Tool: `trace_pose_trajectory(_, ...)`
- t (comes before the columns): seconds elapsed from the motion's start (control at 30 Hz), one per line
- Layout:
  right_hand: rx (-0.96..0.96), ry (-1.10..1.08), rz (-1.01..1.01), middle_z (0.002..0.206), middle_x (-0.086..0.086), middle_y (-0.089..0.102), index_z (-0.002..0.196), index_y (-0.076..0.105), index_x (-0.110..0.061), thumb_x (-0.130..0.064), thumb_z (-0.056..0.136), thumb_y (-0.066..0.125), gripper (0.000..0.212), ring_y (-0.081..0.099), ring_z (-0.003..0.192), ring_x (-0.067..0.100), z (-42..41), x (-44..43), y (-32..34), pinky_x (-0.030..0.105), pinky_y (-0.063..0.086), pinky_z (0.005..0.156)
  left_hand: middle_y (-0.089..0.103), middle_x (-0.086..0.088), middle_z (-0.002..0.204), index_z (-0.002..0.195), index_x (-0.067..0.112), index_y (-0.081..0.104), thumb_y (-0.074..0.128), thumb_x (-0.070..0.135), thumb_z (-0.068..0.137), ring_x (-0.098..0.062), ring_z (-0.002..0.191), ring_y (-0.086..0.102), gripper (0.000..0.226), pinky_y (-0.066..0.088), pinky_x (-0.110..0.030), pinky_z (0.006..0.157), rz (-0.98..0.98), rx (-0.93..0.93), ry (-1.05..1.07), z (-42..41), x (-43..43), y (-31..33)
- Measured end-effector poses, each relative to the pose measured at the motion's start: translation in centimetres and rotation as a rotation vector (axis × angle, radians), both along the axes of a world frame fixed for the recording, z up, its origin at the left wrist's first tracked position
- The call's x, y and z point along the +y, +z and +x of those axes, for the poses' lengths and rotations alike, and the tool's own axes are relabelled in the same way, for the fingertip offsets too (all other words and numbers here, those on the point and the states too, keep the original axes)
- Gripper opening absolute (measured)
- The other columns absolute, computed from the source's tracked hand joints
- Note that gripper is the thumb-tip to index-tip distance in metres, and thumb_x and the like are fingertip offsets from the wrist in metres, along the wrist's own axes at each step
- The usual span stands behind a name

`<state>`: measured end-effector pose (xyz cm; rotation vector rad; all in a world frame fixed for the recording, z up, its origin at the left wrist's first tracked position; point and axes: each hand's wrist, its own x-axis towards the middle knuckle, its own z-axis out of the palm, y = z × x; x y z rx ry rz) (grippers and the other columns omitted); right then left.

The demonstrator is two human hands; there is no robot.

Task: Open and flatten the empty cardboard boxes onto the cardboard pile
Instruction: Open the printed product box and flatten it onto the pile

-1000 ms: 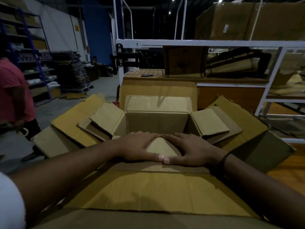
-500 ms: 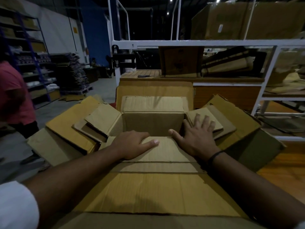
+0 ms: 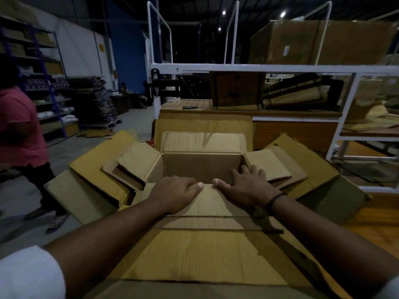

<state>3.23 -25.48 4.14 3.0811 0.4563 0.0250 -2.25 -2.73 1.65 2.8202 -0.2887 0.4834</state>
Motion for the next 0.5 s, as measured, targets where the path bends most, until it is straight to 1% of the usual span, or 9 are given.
trace_pose_trajectory(0.07,-0.031,0.155,0.047,0.162,0.015,0.034,0.153,0.041,-0.026,-0.086,0.089,0.002,0.096,0.024,0.151,0.039,-1.1,2.3,-1.4,0.059,0.020,0.118,0.055,0.013,0.071,0.095,0.033,0.067,0.037,0.053,0.106,-0.002,0.066,0.052,0.038,0.030,-0.029,0.059,-0.027,-0.033,0.016,-0.4,-0.2,0.2)
trace_pose_trajectory(0.17,-0.102,0.344,0.153,0.152,0.010,0.048,0.143,0.048,-0.025,-0.067,0.102,0.006,0.072,0.036,0.145,0.029,-2.3,4.5,-2.8,0.051,0.031,0.114,0.056,0.011,0.071,0.084,0.033,0.060,0.040,0.043,0.105,-0.007,0.069,0.052,0.031,0.040,-0.035,0.073,-0.046,-0.068,0.057,-0.4,0.0,0.2)
trace_pose_trajectory(0.2,-0.108,0.380,0.182,0.149,0.007,0.052,0.141,0.048,-0.026,-0.062,0.105,0.009,0.064,0.040,0.142,0.026,-2.5,4.8,-3.0,0.048,0.034,0.112,0.060,0.010,0.076,0.083,0.033,0.061,0.039,0.044,0.104,-0.011,0.076,0.056,0.032,0.045,-0.039,0.083,-0.034,-0.088,0.069,-0.1,0.3,0.1)
trace_pose_trajectory(0.23,-0.121,0.400,0.202,0.145,0.004,0.054,0.139,0.049,-0.027,-0.060,0.107,0.011,0.059,0.044,0.138,0.024,-2.6,4.9,-3.0,0.045,0.037,0.110,0.065,0.006,0.086,0.087,0.032,0.064,0.037,0.049,0.102,-0.015,0.090,0.059,0.036,0.044,-0.044,0.097,0.000,-0.100,0.098,0.2,0.5,0.0)
trace_pose_trajectory(0.27,-0.139,0.406,0.216,0.141,0.002,0.057,0.138,0.049,-0.029,-0.060,0.107,0.011,0.058,0.048,0.134,0.022,-2.8,4.9,-3.0,0.043,0.040,0.107,0.068,0.001,0.104,0.096,0.030,0.069,0.033,0.056,0.100,-0.021,0.111,0.058,0.045,0.035,-0.051,0.111,0.059,-0.092,0.151,0.6,0.8,0.0)
trace_pose_trajectory(0.33,-0.171,0.410,0.223,0.138,0.000,0.059,0.139,0.050,-0.029,-0.066,0.105,0.011,0.064,0.051,0.129,0.019,-3.1,4.7,-3.0,0.040,0.042,0.103,0.055,-0.009,0.143,0.118,0.031,0.070,0.024,0.072,0.094,-0.036,0.145,0.031,0.067,0.007,-0.061,0.122,0.193,-0.051,0.283,1.0,1.4,0.3)
trace_pose_trajectory(0.37,-0.180,0.412,0.218,0.140,0.000,0.059,0.142,0.049,-0.028,-0.068,0.104,0.011,0.067,0.051,0.130,0.018,-3.3,4.6,-3.1,0.040,0.043,0.103,0.042,-0.012,0.156,0.127,0.031,0.067,0.020,0.079,0.091,-0.043,0.152,0.016,0.076,-0.003,-0.064,0.122,0.236,-0.037,0.327,1.0,1.8,0.6)
trace_pose_trajectory(0.43,-0.193,0.409,0.204,0.141,0.001,0.058,0.145,0.048,-0.026,-0.070,0.103,0.013,0.070,0.051,0.130,0.019,-3.4,4.7,-3.1,0.040,0.043,0.104,0.020,-0.017,0.168,0.142,0.032,0.057,0.012,0.088,0.085,-0.052,0.152,-0.007,0.092,-0.011,-0.068,0.118,0.300,-0.022,0.404,1.1,2.6,1.2)
trace_pose_trajectory(0.5,-0.204,0.400,0.204,0.138,0.001,0.060,0.144,0.049,-0.025,-0.071,0.102,0.013,0.071,0.053,0.127,0.018,-3.3,4.9,-3.0,0.040,0.044,0.103,0.008,-0.021,0.169,0.152,0.032,0.045,0.008,0.095,0.079,-0.058,0.149,-0.015,0.104,-0.012,-0.070,0.117,0.294,0.028,0.491,1.3,3.4,1.4)
